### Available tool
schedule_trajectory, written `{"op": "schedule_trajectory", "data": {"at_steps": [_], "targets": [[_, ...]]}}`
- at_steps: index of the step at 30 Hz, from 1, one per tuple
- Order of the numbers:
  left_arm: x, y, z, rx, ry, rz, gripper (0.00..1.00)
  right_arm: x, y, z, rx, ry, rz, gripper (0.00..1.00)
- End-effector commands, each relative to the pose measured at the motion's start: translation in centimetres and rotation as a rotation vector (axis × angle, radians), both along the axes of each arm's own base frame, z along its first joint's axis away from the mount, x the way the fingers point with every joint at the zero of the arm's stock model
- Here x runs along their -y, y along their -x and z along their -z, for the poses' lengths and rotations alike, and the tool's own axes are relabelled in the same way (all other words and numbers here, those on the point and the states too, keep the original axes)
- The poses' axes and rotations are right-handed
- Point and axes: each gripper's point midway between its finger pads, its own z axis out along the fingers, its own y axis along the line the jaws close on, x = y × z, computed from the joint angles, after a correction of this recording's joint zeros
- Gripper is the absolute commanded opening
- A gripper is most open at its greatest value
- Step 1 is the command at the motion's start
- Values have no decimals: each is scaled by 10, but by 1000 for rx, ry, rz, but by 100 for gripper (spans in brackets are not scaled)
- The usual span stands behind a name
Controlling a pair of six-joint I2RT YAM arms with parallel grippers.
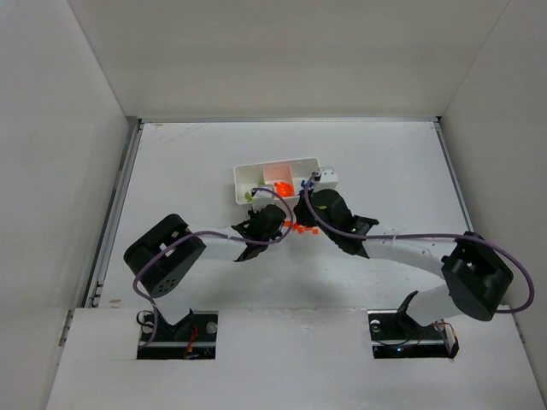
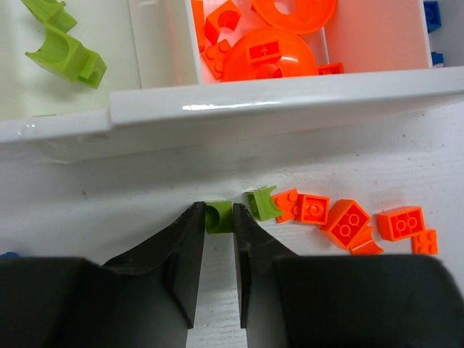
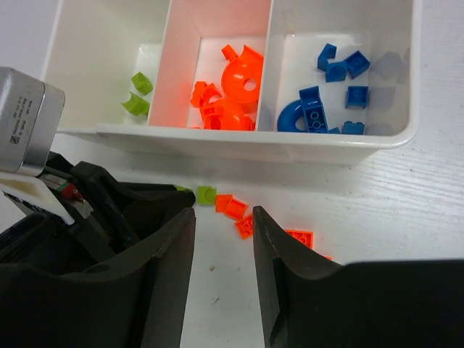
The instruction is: Sort the legos into containers by color
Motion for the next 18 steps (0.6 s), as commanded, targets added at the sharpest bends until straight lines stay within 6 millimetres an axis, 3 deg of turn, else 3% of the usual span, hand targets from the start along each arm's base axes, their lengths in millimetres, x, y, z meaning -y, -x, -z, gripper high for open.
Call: {"op": "schedule_trajectory", "data": {"at_steps": [1, 7, 11, 15, 18], "targets": [[-2, -4, -7, 18, -19, -6, 16, -2, 1, -17, 49, -67, 13, 43], [-6, 9, -41, 72, 16, 4, 12, 11, 13, -5, 29, -74, 30, 43], [-10, 11, -85, 136, 82, 4, 12, 12, 21, 7, 2, -78, 28, 42], [-20, -5, -124, 203, 136, -25, 13, 8, 32, 18, -22, -73, 16, 39], [-29, -25, -139, 232, 143, -54, 13, 8, 36, 28, -41, -52, 8, 38]]}}
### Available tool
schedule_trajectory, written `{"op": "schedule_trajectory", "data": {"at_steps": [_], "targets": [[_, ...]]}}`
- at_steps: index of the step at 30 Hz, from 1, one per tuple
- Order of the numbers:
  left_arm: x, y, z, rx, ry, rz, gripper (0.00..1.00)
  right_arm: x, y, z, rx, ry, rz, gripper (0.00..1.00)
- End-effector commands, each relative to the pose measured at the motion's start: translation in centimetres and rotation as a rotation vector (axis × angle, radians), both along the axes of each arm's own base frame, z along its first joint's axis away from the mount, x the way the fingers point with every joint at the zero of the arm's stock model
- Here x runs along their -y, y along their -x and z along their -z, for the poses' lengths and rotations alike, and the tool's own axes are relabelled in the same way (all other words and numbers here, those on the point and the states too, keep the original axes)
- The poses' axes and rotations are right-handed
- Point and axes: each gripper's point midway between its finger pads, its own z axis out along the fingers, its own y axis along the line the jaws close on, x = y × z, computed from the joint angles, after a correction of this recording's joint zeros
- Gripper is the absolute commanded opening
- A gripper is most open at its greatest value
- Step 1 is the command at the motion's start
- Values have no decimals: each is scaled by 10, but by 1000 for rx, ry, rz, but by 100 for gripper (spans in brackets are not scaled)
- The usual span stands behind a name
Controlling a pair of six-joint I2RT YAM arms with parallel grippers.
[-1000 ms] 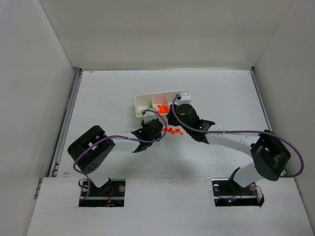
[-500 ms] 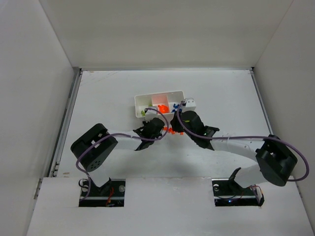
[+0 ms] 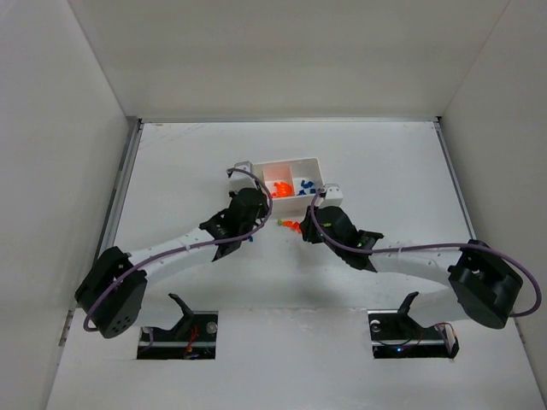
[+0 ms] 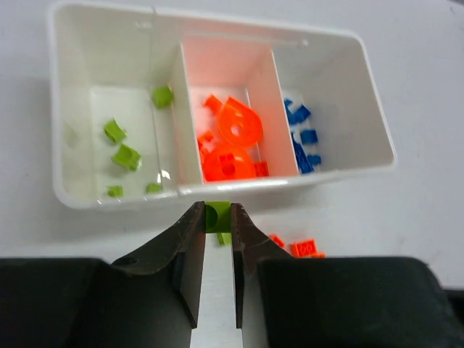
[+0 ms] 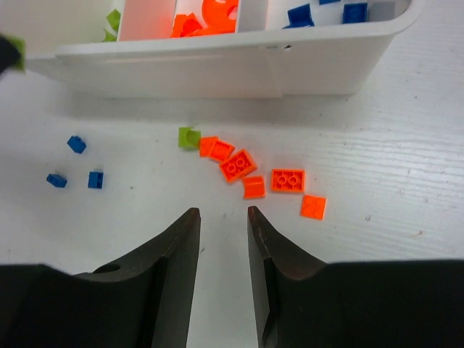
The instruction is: Sort the legos into containers by color
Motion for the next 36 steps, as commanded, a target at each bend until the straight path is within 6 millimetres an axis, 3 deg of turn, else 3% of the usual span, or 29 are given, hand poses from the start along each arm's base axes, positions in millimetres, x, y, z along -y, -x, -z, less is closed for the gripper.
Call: {"op": "schedule_trajectory", "data": {"at_steps": [1, 4, 10, 15, 20, 26, 30, 36], "targets": [[-11, -25, -22, 39, -6, -38, 14, -5, 1, -2, 15, -34, 15, 38], [-19, -47, -25, 38, 3, -72, 14, 1, 3, 8, 1, -16, 37, 38], [-32, -79, -10, 6, -14, -130, 15, 22, -1, 37, -60, 67, 131, 43], [-32, -91, 4, -18, -44, -143, 19, 18, -9, 44, -75, 99, 145, 46], [-35, -93, 14, -36, -62, -158, 30, 16, -17, 50, -87, 147, 154, 46], [-40, -77, 6, -7, -41, -158, 33, 16, -24, 64, -109, 202, 162, 46], [-33, -50, 3, 4, -27, -108, 33, 15, -30, 66, -108, 220, 168, 46], [-29, -11, 17, -12, -19, -51, 33, 17, -36, 66, -96, 233, 182, 46]]}}
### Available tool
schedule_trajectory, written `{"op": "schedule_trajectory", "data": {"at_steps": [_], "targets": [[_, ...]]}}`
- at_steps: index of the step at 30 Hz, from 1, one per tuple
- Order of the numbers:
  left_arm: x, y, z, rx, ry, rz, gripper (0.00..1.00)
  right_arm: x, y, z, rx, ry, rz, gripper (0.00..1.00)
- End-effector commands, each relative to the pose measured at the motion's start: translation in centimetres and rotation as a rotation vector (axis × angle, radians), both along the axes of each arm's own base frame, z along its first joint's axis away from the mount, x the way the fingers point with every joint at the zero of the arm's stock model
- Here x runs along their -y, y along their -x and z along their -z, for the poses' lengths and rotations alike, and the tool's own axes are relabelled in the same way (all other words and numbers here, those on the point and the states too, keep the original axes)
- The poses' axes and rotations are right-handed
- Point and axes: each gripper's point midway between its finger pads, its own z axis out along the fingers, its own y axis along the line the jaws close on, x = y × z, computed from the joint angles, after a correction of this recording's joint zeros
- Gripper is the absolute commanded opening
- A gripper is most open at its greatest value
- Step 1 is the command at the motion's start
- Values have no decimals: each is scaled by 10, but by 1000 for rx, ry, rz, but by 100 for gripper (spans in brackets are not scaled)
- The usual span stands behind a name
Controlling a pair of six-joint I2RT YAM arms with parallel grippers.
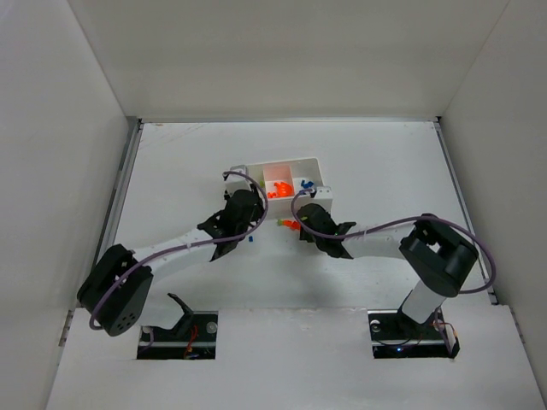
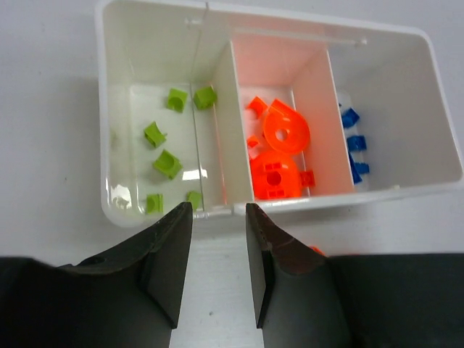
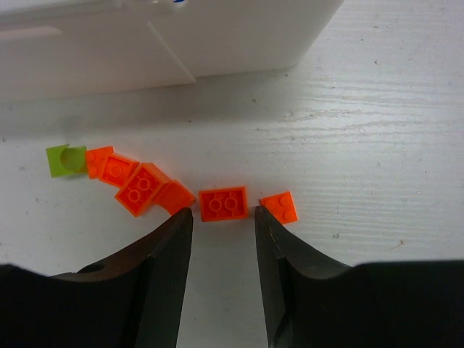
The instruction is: Sort the legos into containers by color
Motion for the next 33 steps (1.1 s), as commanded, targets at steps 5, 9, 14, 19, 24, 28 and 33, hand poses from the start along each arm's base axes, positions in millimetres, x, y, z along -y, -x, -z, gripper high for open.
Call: {"op": "schedule_trajectory", "data": {"at_steps": [5, 9, 14, 19, 24, 28, 33], "targets": [[11, 37, 16, -36, 57, 52, 33, 1, -17, -4, 26, 13, 29, 40], [23, 52, 27, -71, 79, 77, 33, 2, -16, -14, 41, -7, 37, 26], [41, 61, 31, -82, 93, 125, 34, 12, -12, -45, 94, -32, 53, 22], [57, 62, 33, -82, 95, 153, 34, -2, -17, -99, 179, -120, 1, 22], [62, 56, 30, -59, 105, 135, 34, -36, -41, -139, 246, -189, -67, 23], [59, 55, 39, -64, 96, 93, 34, -61, -69, -153, 267, -238, -107, 23], [62, 54, 46, -80, 134, 65, 34, -76, -89, -152, 257, -257, -135, 35]]}}
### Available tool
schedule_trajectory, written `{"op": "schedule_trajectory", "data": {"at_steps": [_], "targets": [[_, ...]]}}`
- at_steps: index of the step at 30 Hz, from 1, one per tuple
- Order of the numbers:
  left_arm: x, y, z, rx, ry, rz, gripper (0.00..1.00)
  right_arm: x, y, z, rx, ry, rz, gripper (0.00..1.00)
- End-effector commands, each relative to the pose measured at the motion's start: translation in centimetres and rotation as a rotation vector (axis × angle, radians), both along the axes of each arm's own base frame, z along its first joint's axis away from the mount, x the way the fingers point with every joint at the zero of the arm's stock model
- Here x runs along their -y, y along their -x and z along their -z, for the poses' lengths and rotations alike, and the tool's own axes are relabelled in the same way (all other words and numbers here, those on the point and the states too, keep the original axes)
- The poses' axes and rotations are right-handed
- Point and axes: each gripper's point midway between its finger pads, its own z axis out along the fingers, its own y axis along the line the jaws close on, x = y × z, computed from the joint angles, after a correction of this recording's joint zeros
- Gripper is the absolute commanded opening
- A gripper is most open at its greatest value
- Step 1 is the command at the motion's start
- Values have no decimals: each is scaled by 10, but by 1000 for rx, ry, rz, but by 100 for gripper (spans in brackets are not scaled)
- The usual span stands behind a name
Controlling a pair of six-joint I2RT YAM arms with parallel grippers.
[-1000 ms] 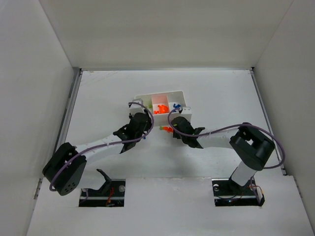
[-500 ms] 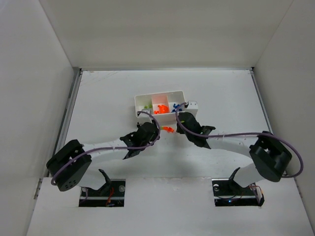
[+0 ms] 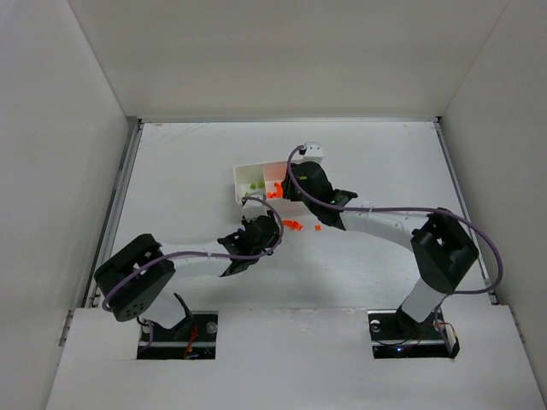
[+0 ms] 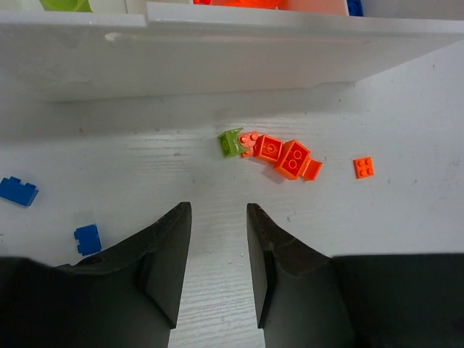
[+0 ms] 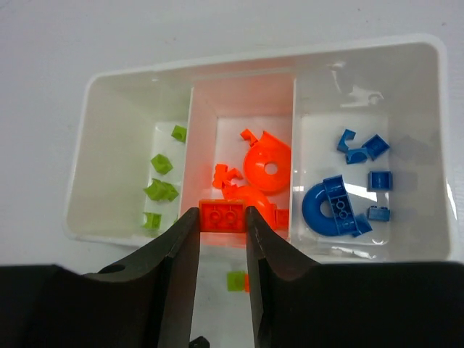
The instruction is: Sort the legos into containers by color
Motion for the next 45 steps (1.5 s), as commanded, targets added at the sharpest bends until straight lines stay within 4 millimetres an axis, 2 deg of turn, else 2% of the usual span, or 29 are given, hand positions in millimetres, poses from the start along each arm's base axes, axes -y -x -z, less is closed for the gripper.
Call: {"op": "schedule_trajectory", "data": {"at_steps": [1, 3, 6, 10, 13, 19, 25, 31, 36, 45], "targets": [[13, -14, -19, 48, 90, -50, 34, -11, -13, -26, 57, -52, -37, 40], [14, -17, -18, 49, 88, -52, 34, -2, -11, -32, 72, -57, -23, 47], [18, -21, -16, 53, 82, -51, 34, 20, -2, -35, 78, -60, 8, 47], [23, -28, -11, 57, 60, -53, 34, 43, 25, -13, 48, -55, 20, 39], [26, -33, -6, 53, 43, -51, 34, 58, 43, 8, 9, -64, 34, 36], [27, -42, 0, 54, 11, -62, 33, 70, 80, 42, -51, -68, 20, 36], [23, -52, 7, 53, -24, -83, 32, 75, 106, 68, -109, -90, 14, 40], [26, -56, 12, 47, -56, -66, 30, 74, 115, 74, -119, -103, 9, 42], [25, -58, 13, 48, -69, -63, 24, 68, 116, 76, -120, -99, -1, 42], [10, -52, 17, 54, -114, -78, 12, 74, 118, 90, -135, -53, 17, 46]]}}
